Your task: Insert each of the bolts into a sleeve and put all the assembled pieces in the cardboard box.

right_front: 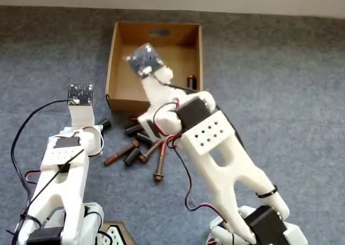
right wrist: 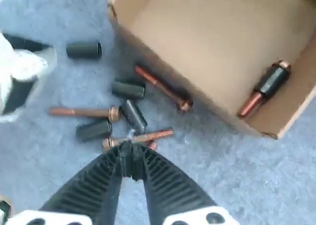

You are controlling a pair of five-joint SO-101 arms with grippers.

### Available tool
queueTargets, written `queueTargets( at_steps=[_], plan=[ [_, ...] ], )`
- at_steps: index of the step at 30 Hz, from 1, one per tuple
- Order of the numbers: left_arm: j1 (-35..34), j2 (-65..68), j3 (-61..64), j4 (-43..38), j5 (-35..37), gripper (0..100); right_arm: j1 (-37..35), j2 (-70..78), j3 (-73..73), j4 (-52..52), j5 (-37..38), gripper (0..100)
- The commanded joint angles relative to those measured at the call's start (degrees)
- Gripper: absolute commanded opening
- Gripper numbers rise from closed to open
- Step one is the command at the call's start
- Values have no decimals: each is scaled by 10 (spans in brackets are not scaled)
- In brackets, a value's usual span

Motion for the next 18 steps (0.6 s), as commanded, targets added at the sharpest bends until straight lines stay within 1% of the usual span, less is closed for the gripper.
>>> queueTargets(
  at_steps=[1, 4, 7, 11, 14, 18],
  plan=[
    [-9, -5, -6, -10, -3, 8, 7, -25, 57, -38, 29, 13],
    [-37, -6, -7, -10, 4, 8, 7, -24, 88, -66, 49, 79],
    [-57, -6, -11, -10, 44, 8, 7, -24, 118, -101, 73, 138],
    [-68, -1, -18, -10, 58, 8, -13, -15, 154, -153, 96, 139],
    [-68, -1, -18, -10, 58, 8, -29, 33, 165, -182, 107, 139],
    [-68, -1, -18, -10, 58, 8, -27, 121, 115, -196, 107, 139]
  ],
)
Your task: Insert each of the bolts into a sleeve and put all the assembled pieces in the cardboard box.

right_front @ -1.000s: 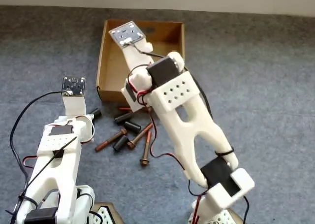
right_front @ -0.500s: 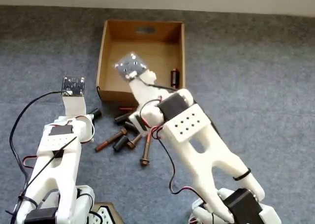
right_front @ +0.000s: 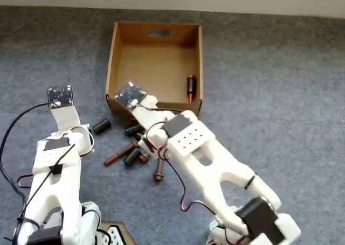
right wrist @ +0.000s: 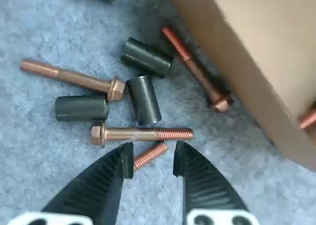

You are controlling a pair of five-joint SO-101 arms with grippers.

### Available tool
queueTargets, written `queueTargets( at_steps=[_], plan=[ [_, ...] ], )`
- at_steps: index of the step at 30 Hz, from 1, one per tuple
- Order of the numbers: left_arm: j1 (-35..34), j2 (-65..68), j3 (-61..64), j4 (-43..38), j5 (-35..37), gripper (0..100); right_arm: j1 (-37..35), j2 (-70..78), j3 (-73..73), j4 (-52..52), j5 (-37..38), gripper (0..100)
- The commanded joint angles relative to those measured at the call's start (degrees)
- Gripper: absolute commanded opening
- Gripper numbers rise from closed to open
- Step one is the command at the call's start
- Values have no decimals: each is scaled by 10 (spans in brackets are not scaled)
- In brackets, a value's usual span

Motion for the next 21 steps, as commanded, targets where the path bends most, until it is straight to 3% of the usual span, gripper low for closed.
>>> queueTargets(
  at_steps=[1, 21],
  plan=[
    [-4, -1, -18, -10, 4, 8, -3, 58, -56, -11, 8, 139],
    [-2, -1, -18, -10, 4, 8, -18, 145, -87, -63, 52, 139]
  ],
)
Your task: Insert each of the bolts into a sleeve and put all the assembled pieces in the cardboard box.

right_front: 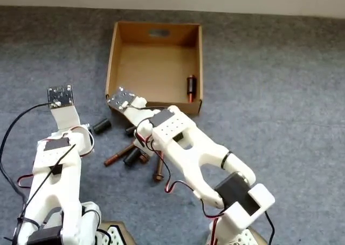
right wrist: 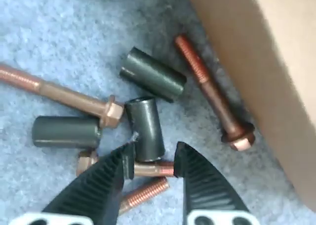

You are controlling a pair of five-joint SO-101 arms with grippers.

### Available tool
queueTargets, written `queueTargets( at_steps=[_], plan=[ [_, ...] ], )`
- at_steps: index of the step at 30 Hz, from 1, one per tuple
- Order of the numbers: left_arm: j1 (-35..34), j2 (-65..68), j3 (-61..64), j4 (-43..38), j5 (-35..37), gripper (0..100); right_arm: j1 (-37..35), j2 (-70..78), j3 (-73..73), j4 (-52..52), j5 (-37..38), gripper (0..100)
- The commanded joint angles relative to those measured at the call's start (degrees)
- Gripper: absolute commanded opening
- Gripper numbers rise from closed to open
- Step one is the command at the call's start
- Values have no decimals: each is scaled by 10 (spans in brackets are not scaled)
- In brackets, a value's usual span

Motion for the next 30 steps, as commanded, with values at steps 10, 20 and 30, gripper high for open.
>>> queueTargets(
  at_steps=[10, 20, 30],
  plan=[
    [-2, -1, -17, -10, 4, 8, -10, -1, -24, -9, 38, 139],
    [-2, -1, -17, -10, 4, 8, -10, 36, -36, -9, 45, 139],
    [-2, -1, -16, -10, 4, 8, -10, 100, -88, -6, 42, 52]
  ],
)
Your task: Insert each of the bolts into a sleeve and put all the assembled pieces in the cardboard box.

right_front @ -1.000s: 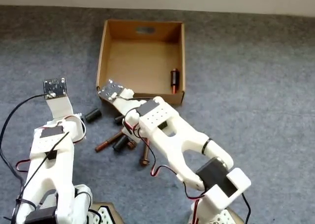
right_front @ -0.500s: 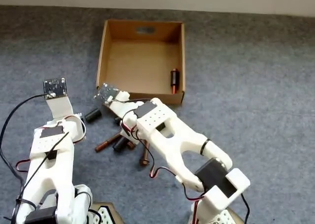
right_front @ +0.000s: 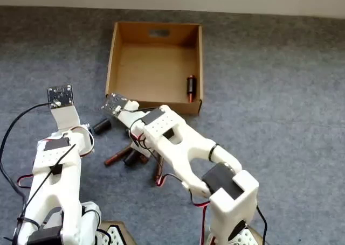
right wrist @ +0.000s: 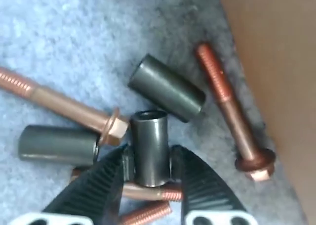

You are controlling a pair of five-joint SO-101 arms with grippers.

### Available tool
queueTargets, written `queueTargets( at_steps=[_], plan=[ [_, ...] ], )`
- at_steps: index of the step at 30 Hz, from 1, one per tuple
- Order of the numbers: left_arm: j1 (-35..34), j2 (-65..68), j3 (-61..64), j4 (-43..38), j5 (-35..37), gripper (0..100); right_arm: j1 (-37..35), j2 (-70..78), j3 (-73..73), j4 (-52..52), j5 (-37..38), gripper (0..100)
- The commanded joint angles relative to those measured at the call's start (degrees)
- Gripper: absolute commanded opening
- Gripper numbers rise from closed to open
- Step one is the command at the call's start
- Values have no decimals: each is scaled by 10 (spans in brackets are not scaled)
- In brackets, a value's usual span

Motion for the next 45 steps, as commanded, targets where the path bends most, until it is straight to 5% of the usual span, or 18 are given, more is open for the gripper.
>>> queueTargets(
  at_steps=[1, 10, 20, 28, 31, 45],
  plan=[
    [-2, -1, -17, -10, 4, 8, -2, -4, -27, -4, 6, 7],
    [-2, -1, -17, -10, 4, 8, 36, -168, 10, 65, 4, 5],
    [-2, -1, -16, -10, 4, 8, 182, -328, 197, 96, -60, 5],
    [-2, -1, -16, -10, 4, 8, 266, -330, 277, 98, -62, 19],
    [-2, -1, -15, -10, 4, 8, 285, -316, 289, 113, -62, 108],
    [-2, -1, -14, -10, 4, 8, 289, -176, 210, 107, -60, 166]
  ],
)
